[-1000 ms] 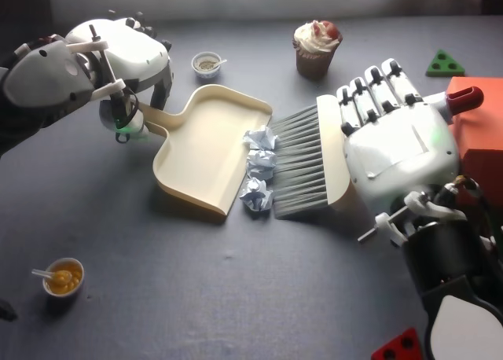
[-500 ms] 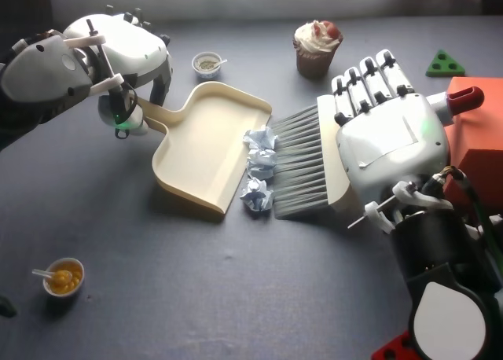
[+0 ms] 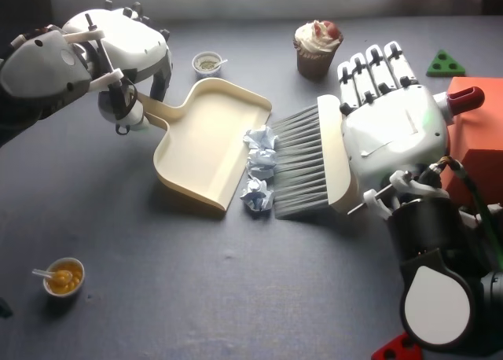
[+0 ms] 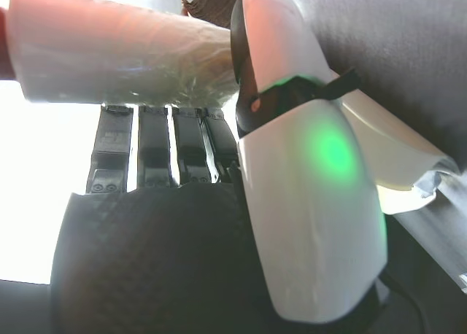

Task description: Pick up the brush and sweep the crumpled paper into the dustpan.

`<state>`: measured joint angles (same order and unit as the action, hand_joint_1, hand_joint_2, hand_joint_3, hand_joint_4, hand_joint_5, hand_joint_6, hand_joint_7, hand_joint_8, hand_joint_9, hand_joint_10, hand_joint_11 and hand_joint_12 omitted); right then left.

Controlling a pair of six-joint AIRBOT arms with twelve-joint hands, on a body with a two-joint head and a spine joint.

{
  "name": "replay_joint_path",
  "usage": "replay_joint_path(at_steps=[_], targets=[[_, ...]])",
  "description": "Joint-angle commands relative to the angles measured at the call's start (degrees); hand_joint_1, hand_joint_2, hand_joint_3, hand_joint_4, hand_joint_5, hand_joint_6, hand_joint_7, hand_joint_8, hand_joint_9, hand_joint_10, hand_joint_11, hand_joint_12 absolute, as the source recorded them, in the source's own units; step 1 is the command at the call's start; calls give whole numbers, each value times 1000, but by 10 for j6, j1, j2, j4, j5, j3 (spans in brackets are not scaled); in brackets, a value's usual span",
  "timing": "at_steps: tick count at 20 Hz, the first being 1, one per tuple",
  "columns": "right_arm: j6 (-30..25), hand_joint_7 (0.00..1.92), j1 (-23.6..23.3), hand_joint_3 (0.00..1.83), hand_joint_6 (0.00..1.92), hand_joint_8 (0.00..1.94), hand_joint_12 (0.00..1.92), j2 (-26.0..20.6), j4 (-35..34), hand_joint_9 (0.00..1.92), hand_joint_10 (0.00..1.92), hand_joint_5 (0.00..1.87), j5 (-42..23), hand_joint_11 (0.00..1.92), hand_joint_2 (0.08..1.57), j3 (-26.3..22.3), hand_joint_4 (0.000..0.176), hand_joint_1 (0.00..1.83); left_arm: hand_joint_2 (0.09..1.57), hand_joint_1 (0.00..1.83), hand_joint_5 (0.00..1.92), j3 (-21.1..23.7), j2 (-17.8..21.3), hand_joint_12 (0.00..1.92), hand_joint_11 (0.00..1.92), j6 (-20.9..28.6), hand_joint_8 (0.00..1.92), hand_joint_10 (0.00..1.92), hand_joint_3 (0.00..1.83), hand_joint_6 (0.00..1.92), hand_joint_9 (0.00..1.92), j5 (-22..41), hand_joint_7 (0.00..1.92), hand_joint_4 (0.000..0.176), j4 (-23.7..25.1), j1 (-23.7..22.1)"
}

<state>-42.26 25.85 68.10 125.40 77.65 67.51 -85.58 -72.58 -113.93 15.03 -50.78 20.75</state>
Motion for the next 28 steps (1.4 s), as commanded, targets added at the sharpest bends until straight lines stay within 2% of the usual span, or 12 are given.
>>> replay_joint_path(at_steps=[1, 6, 9, 10, 11, 12, 13, 14, 15, 16, 20, 28], targets=[[1, 126, -7, 0, 9, 8, 43, -1, 51, 149, 10, 191, 51, 180, 1118, 4, 0, 1246, 1084, 1153, 1053, 1, 8, 619, 54, -2, 2, 1, 0, 855, 336, 49, 465, 0, 9, -8], [0, 291, -7, 2, 5, 7, 109, 5, 51, 304, 10, 355, 50, 335, 1108, 26, 0, 1200, 1097, 1143, 1023, 1, 8, 662, 33, -2, 2, 1, 0, 905, 326, 46, 452, 0, 10, -10], [-1, 807, -7, 0, 17, 26, 202, 5, 50, 794, 32, 731, 50, 649, 1058, 30, 0, 1209, 1096, 1136, 1026, 2, 9, 657, 21, -2, 3, 4, 0, 902, 327, 43, 453, 0, 10, -10], [-1, 1023, -7, 0, 14, 672, 216, 5, 50, 940, 18, 870, 49, 711, 1063, 32, 0, 1332, 1099, 1137, 1017, 2, 9, 655, 13, -2, 1, 1, 1, 915, 322, 43, 445, 0, 9, -10], [-1, 1026, -6, 0, 367, 998, 408, 5, 49, 1056, 48, 1117, 49, 683, 1077, 33, 0, 1274, 1095, 1153, 1026, 2, 9, 662, 32, -2, 2, 4, 0, 898, 335, 42, 449, 0, 9, -10], [-1, 1002, -6, 14, 271, 1114, 797, 5, 49, 1112, 92, 1253, 49, 606, 1061, 33, 0, 1271, 1094, 1155, 1028, 2, 9, 662, 34, -2, 0, 1, 0, 894, 329, 42, 442, 0, 9, -10], [-1, 914, -6, 0, 586, 1169, 1330, 5, 49, 928, 719, 1188, 49, 396, 1060, 35, 0, 1208, 1096, 1142, 1023, 2, 9, 660, 35, -2, 2, 1, 0, 904, 329, 42, 437, 0, 9, -10], [-1, 791, -6, 0, 848, 1584, 1803, 6, 49, 663, 1583, 1112, 48, 458, 1047, 35, 0, 1185, 1093, 1141, 1031, 2, 9, 660, 43, -2, 3, 2, 0, 892, 339, 42, 445, 0, 8, -10], [-1, 882, -6, 0, 1561, 1870, 1897, 6, 49, 829, 1853, 1002, 48, 780, 1036, 36, 0, 1207, 1092, 1143, 1032, 2, 9, 662, 50, -2, 5, 5, 0, 890, 346, 42, 451, 0, 8, -10], [-1, 990, -6, 0, 1849, 1927, 1916, 5, 49, 996, 1907, 1001, 48, 979, 1022, 36, 0, 1271, 1099, 1137, 1017, 2, 9, 662, 35, -2, 1, 1, 1, 916, 335, 42, 440, 0, 8, -10], [-1, 1235, -6, 6, 1921, 1941, 1921, 4, 59, 1345, 1921, 1107, 48, 1408, 1111, 38, 0, 1533, 1094, 1133, 1029, 2, 9, 662, 41, -2, 0, 0, 1, 896, 335, 42, 443, 0, 7, -9], [-1, 1214, -23, 2, 1921, 1941, 1921, -10, 69, 1284, 1921, 1116, 52, 1384, 1181, 21, 0, 1648, 1097, 1147, 1022, 3, 8, 669, 65, -2, 3, 7, 0, 905, 364, 46, 472, 0, 5, -10]])
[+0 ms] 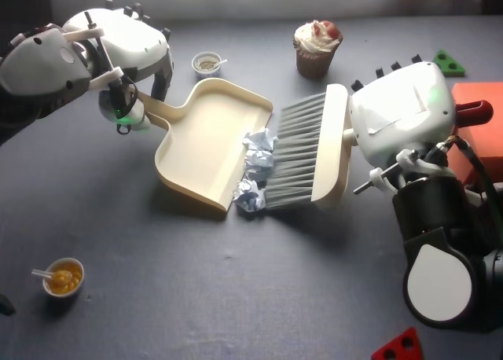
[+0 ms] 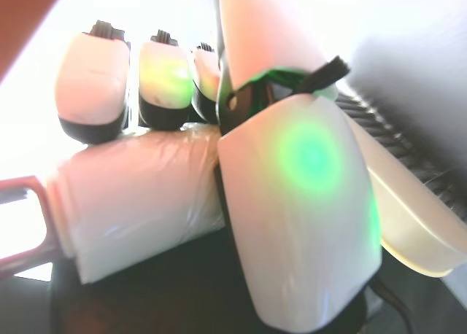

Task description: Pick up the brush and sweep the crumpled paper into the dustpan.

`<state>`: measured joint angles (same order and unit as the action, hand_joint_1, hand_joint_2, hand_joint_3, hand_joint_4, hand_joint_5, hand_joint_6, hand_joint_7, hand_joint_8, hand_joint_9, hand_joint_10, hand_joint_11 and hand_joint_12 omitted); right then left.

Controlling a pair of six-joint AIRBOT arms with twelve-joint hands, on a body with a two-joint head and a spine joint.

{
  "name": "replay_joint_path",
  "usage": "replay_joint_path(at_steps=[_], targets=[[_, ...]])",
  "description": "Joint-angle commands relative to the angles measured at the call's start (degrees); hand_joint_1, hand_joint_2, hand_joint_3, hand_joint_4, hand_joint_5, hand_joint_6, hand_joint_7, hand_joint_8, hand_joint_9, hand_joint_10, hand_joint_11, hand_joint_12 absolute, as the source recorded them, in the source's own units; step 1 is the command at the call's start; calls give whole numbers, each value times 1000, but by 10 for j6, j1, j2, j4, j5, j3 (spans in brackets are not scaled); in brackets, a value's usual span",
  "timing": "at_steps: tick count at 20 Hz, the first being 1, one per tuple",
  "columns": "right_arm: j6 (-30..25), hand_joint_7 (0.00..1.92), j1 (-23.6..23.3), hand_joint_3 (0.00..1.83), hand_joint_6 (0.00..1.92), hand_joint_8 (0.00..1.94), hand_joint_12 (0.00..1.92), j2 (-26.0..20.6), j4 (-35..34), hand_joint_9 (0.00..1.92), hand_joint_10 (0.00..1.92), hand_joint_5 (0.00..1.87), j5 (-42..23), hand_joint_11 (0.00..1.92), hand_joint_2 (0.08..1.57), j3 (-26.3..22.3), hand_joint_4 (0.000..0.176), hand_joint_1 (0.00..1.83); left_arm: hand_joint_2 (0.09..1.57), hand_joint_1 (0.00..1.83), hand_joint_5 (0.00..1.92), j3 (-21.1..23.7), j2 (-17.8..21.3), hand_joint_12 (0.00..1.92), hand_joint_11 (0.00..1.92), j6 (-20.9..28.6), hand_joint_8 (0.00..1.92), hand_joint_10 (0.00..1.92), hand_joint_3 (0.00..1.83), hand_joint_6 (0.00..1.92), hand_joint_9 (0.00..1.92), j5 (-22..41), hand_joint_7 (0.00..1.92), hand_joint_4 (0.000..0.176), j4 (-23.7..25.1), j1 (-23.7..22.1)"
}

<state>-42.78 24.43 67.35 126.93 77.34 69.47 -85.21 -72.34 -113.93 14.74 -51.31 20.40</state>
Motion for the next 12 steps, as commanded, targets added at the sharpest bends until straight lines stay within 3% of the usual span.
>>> replay_joint_path(at_steps=[1, 9, 11, 12], targets=[[7, 1216, -13, 0, 1921, 1941, 1921, -10, 55, 1277, 1921, 1123, 55, 1382, 1177, -10, 0, 1656, 1097, 1143, 1022, -1, 6, 667, 68, -2, 5, 8, 0, 906, 378, 48, 483, 0, 10, -7], [70, 1113, -57, 0, 1921, 1941, 1921, -67, 60, 1148, 1921, 1051, 41, 1278, 1155, -81, 0, 1623, 1101, 1130, 1012, 0, 5, 630, 53, -2, 4, 0, 2, 924, 360, 50, 460, 0, 4, -8], [90, 1097, -58, 0, 1921, 1941, 1921, -78, 65, 1135, 1921, 1029, 25, 1263, 1158, -91, 126, 1613, 1101, 1138, 1015, 1, 5, 639, 51, -2, 3, 2, 0, 919, 357, 50, 459, 0, 3, -8], [105, 1098, -58, 1, 1921, 1941, 1921, -83, 72, 1134, 1921, 1025, 7, 1269, 1160, -94, 166, 1615, 1100, 1139, 1016, 1, 5, 641, 49, -2, 5, 1, 0, 916, 356, 50, 464, 0, 2, -8]])
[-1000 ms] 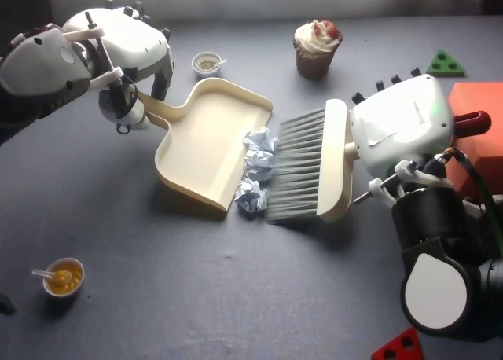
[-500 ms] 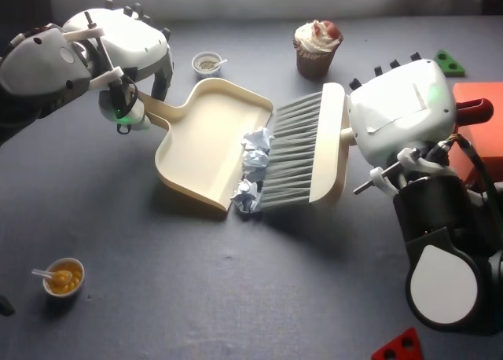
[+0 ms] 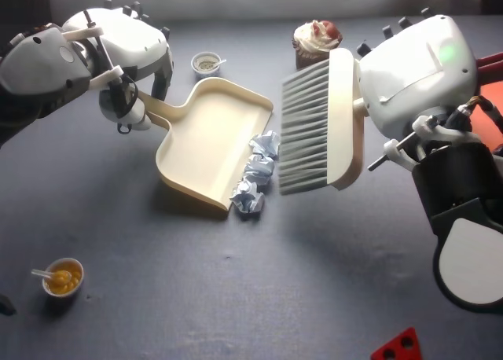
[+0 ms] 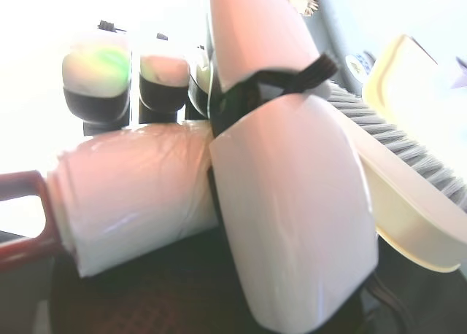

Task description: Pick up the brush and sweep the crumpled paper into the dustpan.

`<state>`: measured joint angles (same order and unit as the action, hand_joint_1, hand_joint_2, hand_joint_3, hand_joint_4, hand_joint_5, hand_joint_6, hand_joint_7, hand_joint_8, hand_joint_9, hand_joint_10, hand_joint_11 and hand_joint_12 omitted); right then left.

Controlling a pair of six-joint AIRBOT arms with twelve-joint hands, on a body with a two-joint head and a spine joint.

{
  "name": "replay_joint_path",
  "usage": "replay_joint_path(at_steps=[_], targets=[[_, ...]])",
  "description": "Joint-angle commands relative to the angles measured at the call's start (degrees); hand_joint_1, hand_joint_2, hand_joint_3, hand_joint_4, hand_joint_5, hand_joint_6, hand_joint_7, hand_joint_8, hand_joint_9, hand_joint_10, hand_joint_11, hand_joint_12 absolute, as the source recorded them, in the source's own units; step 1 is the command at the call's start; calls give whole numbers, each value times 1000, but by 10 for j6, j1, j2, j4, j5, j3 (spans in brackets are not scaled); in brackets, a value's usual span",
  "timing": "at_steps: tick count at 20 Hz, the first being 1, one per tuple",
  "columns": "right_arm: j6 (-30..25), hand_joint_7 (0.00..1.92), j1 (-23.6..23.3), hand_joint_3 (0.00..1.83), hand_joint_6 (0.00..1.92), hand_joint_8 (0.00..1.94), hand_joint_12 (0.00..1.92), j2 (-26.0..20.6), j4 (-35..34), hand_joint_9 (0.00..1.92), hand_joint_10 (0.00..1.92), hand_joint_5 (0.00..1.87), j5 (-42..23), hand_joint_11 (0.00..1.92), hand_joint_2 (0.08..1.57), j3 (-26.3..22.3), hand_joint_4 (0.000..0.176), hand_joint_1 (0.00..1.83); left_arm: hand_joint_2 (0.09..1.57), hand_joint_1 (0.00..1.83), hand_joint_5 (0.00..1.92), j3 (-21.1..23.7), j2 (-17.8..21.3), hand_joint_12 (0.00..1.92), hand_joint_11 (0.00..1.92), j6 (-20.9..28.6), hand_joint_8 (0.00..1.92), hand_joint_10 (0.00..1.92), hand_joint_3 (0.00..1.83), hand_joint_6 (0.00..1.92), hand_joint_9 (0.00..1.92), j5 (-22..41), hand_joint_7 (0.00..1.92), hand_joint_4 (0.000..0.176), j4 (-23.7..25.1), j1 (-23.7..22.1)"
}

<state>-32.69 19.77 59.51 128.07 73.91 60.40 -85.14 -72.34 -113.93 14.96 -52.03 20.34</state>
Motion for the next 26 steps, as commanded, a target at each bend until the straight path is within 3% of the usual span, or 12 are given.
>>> replay_joint_path(at_steps=[1, 4, 7, 11, 16, 19, 22, 26], targets=[[21, 1098, -11, 2, 1921, 1941, 1921, -7, 76, 1135, 1921, 1025, 19, 1269, 1162, -4, 174, 1617, 1100, 1139, 1017, 1, 5, 643, 52, -2, 4, 2, 0, 915, 357, 49, 465, 0, 7, -6], [146, 1114, -30, 0, 1921, 1941, 1921, -5, 117, 1159, 1921, 1049, -6, 1270, 1159, -11, 176, 1597, 1095, 1156, 1024, 1, 4, 653, 60, -2, 1, 0, 1, 899, 364, 52, 474, 0, -1, 0], [266, 1115, -77, 1, 1921, 1941, 1921, -19, 128, 1162, 1921, 1054, -100, 1259, 1160, -41, 176, 1606, 1091, 1156, 1034, 2, 4, 660, 63, -1, 3, 4, 0, 884, 381, 57, 483, 0, -9, 7], [401, 1164, -108, 0, 1921, 1941, 1921, -11, 131, 1256, 1921, 1088, -152, 1332, 1155, -50, 176, 1632, 1098, 1146, 1019, 5, 4, 664, 39, 5, 2, 1, 1, 909, 360, 60, 467, 0, -10, 15], [586, 1128, -141, 0, 1921, 1941, 1921, 17, -18, 1206, 1921, 1074, -144, 1280, 1138, -45, 176, 1654, 1097, 1144, 1022, 9, 4, 674, 53, 15, 2, 2, 1, 905, 365, 65, 463, 0, -10, 22], [641, 1108, -147, 0, 1921, 1941, 1921, 31, -86, 1185, 1921, 1062, -104, 1263, 1138, -52, 176, 1650, 1097, 1156, 1022, 10, 5, 666, 60, 15, 5, 4, 0, 903, 365, 64, 469, 0, -11, 23], [657, 1105, -149, 0, 1921, 1941, 1921, 33, -125, 1181, 1921, 1066, -83, 1256, 1133, -74, 176, 1647, 1100, 1145, 1014, 12, 6, 665, 56, 15, 0, 1, 1, 918, 355, 64, 455, 0, -13, 25], [658, 1123, -141, 0, 1921, 1941, 1921, 34, -86, 1194, 1921, 1073, -53, 1269, 1139, -97, 176, 1639, 1094, 1146, 1029, 15, 9, 683, 34, 15, 5, 3, 0, 894, 361, 62, 473, 0, -15, 27]])
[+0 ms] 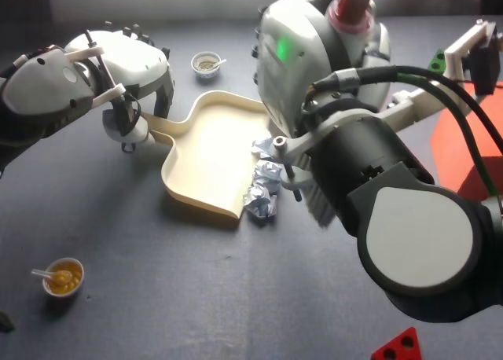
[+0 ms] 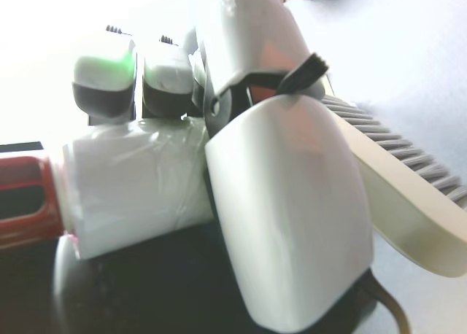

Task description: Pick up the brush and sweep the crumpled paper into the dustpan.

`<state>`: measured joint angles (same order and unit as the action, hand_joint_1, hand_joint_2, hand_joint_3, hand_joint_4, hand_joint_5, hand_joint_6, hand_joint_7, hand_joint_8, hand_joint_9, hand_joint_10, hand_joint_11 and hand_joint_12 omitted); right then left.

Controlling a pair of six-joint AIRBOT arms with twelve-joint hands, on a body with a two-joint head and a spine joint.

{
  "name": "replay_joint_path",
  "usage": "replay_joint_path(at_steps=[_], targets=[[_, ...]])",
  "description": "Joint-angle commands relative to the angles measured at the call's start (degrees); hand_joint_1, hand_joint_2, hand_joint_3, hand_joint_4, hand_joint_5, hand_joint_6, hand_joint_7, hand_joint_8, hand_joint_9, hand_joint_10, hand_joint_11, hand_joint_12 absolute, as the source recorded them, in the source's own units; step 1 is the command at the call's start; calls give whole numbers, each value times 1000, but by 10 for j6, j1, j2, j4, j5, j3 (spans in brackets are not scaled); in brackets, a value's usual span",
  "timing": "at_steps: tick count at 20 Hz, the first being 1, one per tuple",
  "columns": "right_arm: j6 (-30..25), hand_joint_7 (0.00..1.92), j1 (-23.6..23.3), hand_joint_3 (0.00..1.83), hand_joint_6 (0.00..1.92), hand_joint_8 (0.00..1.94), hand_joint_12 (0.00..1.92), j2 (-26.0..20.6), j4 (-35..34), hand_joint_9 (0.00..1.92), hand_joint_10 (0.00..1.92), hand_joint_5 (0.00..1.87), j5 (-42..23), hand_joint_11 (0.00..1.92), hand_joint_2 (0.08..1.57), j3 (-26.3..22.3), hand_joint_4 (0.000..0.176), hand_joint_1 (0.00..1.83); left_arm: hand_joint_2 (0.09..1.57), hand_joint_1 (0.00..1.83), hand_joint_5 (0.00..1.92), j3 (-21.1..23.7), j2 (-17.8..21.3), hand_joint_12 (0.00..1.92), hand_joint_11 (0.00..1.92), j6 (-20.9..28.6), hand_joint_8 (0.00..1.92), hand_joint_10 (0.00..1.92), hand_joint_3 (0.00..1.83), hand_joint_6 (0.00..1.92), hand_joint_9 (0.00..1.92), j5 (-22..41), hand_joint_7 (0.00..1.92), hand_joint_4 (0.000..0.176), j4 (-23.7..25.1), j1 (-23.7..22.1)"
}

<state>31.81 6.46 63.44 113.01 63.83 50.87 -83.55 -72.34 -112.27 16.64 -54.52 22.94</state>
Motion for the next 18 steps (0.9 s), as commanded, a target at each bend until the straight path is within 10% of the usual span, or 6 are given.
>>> replay_joint_path(at_steps=[1, 18], targets=[[13, 1123, -3, 0, 1921, 1941, 1921, -4, 70, 1194, 1921, 1073, 52, 1269, 1139, -1, 176, 1639, 1094, 1146, 1029, -1, 9, 683, 34, -1, 5, 3, 0, 894, 361, 46, 473, 0, 10, 1], [1, 1170, 32, 6, 1921, 1941, 1921, 64, -27, 1297, 1921, 1067, 120, 1199, 1170, 74, 176, 1642, 1099, 1157, 1015, 1, 8, 724, 33, -1, 1, 1, 1, 913, 353, 44, 465, 0, 17, -7]])
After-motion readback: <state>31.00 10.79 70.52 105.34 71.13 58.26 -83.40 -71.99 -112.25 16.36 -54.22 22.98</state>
